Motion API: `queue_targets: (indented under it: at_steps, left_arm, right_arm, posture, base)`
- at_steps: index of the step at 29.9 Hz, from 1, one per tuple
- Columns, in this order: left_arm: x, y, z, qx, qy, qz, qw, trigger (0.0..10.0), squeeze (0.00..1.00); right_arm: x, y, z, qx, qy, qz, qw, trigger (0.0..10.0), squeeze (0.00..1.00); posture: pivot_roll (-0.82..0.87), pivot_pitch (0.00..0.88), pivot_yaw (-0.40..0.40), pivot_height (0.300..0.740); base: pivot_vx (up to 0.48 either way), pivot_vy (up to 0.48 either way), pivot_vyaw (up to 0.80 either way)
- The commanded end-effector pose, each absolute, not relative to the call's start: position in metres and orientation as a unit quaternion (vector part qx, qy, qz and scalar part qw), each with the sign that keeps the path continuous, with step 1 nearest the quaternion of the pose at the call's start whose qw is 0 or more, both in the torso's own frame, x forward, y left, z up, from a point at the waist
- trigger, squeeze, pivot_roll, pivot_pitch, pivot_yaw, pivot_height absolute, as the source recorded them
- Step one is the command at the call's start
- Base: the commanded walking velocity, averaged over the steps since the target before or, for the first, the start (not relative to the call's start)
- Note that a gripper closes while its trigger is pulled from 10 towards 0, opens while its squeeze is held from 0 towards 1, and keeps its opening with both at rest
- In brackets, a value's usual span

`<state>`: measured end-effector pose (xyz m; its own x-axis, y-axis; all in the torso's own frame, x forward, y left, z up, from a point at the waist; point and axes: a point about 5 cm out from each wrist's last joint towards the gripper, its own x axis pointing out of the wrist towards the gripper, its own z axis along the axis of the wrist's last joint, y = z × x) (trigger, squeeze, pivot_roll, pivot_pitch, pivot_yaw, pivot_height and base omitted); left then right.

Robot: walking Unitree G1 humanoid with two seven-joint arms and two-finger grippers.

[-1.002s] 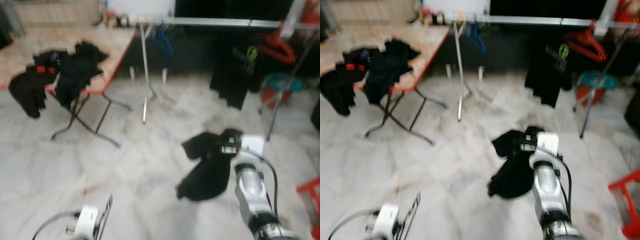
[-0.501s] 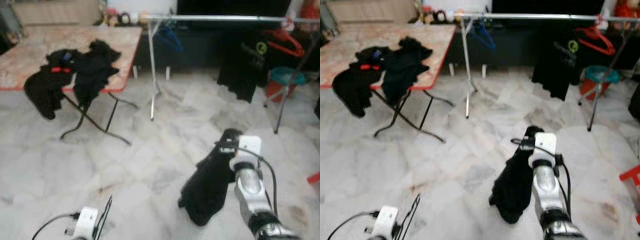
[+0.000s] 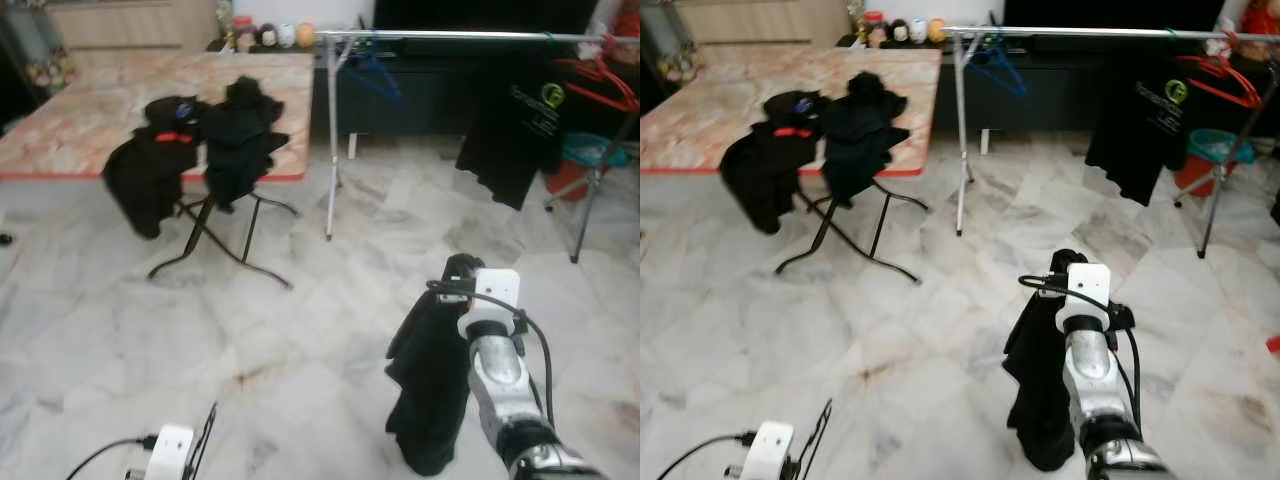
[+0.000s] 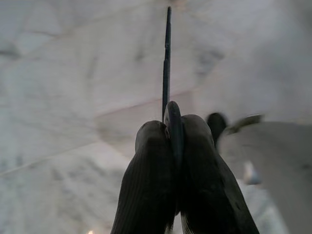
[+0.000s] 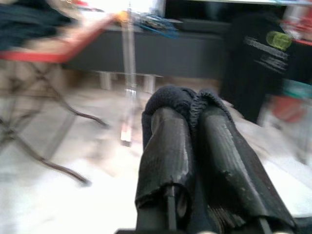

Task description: Hang hanger

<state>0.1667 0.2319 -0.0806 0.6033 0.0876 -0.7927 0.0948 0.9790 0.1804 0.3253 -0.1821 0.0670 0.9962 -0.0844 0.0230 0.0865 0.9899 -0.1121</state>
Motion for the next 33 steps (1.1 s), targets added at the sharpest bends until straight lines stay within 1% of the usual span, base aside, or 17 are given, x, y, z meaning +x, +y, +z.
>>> queue_targets:
  at_steps: [1,21,33]
  left_arm:
    - [0.1681,0.2305,-0.0805,0.103,0.446,-0.005,0.889,10.0,0.0]
    - [0.1671,0.2319,-0.0807,0.111,0.451,-0.015,0.885,10.0,0.0]
    - [0.1684,0.2312,-0.0803,0.105,0.449,-0.01,0.887,10.0,0.0]
  right_arm:
    - [0.3293,-0.1903,0.0789,-0.062,-0.036,-0.054,0.996,10.0,0.0]
    - [0.3282,-0.1855,0.0764,-0.061,-0.034,-0.054,0.996,10.0,0.0]
    - [0.3304,-0.1873,0.0795,-0.062,-0.037,-0.054,0.996,10.0,0.0]
  posture:
    - [0.02,0.0,0.021,0.74]
    - [0.01,0.0,0.037,0.74]
    - [0.04,0.0,0.021,0.74]
  base:
    - [0.0,0.435,0.0]
    - [0.0,0.434,0.0]
    - [0.0,0.433,0.0]
